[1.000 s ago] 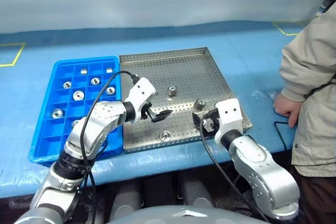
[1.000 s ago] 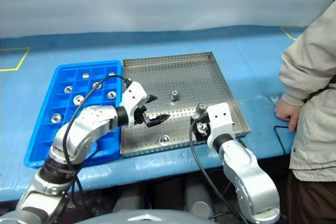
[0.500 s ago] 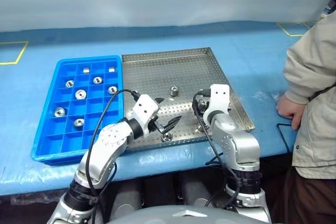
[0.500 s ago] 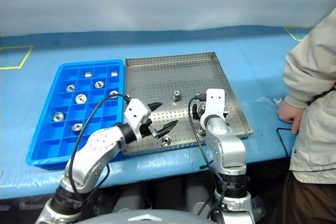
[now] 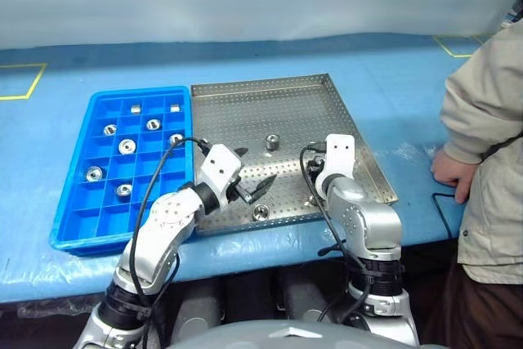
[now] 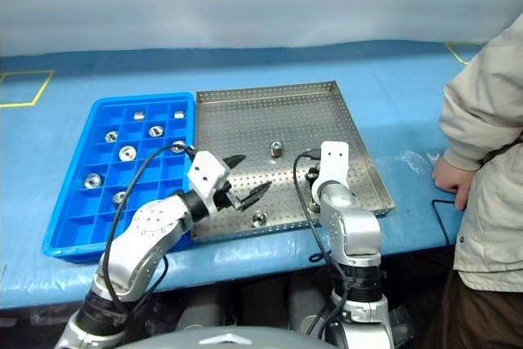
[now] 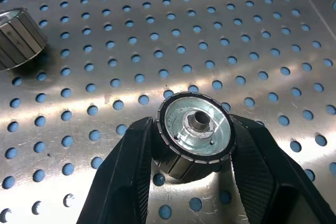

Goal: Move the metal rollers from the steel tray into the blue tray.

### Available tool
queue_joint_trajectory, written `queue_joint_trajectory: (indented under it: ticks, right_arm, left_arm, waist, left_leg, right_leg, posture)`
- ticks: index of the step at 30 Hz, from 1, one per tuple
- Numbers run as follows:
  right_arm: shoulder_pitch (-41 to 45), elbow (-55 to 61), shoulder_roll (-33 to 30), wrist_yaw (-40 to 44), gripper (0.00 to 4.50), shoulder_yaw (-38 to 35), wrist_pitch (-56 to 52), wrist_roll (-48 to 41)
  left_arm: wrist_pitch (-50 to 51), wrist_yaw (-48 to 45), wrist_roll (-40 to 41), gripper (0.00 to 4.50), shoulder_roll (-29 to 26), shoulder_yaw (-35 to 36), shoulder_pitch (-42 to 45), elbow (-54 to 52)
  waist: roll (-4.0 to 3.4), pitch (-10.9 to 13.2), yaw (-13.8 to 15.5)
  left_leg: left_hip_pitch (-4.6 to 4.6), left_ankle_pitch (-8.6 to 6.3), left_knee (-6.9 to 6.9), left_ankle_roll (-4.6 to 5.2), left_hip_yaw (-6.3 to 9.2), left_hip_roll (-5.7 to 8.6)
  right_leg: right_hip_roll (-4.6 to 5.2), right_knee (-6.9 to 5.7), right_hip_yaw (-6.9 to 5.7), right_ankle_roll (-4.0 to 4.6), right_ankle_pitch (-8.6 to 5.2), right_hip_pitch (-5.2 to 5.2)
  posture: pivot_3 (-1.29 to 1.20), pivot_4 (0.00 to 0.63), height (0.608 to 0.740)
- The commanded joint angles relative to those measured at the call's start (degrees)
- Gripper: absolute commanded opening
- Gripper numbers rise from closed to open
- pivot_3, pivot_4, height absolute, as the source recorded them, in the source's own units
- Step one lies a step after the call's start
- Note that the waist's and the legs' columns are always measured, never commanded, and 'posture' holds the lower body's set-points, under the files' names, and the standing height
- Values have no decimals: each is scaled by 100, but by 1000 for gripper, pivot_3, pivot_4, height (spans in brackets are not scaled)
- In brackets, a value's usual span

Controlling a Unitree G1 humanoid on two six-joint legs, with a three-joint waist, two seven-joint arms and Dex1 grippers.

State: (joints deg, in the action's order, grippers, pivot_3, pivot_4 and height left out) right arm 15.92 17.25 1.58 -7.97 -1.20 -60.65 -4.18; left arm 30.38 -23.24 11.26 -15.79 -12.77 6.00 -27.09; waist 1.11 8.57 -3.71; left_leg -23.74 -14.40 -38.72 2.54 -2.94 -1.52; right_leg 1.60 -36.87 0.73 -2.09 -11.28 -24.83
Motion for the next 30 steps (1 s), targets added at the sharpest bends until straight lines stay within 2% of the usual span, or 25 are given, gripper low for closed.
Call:
queue_joint_trajectory:
  ticks: [1, 6, 10, 20, 30]
  right_arm:
    - [493, 518, -203, 344, 1826, 583, 217, 58]
    - [943, 430, -294, 1083, 1826, 1287, 915, -71]
    - [1217, -161, -250, 1437, 1826, 1677, 1469, -13]
    - [1955, -1818, 287, 1938, 1826, 1783, 2397, -83]
    - [2209, -2712, 707, 2377, 1826, 1915, 2922, -66]
  left_arm:
    - [-210, 489, -130, 4500, 209, 383, 56, -230]
    - [-192, 1102, -323, 4500, 374, 832, -195, -533]
    - [-104, 1521, -446, 4500, 472, 1173, -553, -957]
    - [201, 2267, -745, 4500, 670, 1886, -1528, -2002]
    - [372, 2596, -988, 4500, 920, 2010, -2197, -2677]
  waist:
    - [-3, 2, 4]
    - [-2, 2, 90]
    - [0, 1, 331]
    - [2, 3, 927]
    - [1, 4, 1509]
  left_leg:
    - [0, 0, 0, 0, -1, 0]
    - [5, 0, 7, 0, 8, -6]
    - [5, 2, 27, -2, 11, -2]
    - [4, 7, 41, -12, 22, 4]
    - [2, 21, 75, -41, 62, 1]
  right_leg:
    - [-1, 0, 0, -1, 1, -1]
    - [-16, -2, -3, -21, 12, 2]
    - [-14, 4, -5, -18, 15, 0]
    - [-6, 15, -21, 13, -5, 3]
    - [-7, 12, -70, 28, -25, 1]
  posture:
    - [13, 150, 740]
    - [117, 150, 740]
    - [211, 150, 740]
    - [425, 150, 740]
    - [561, 150, 740]
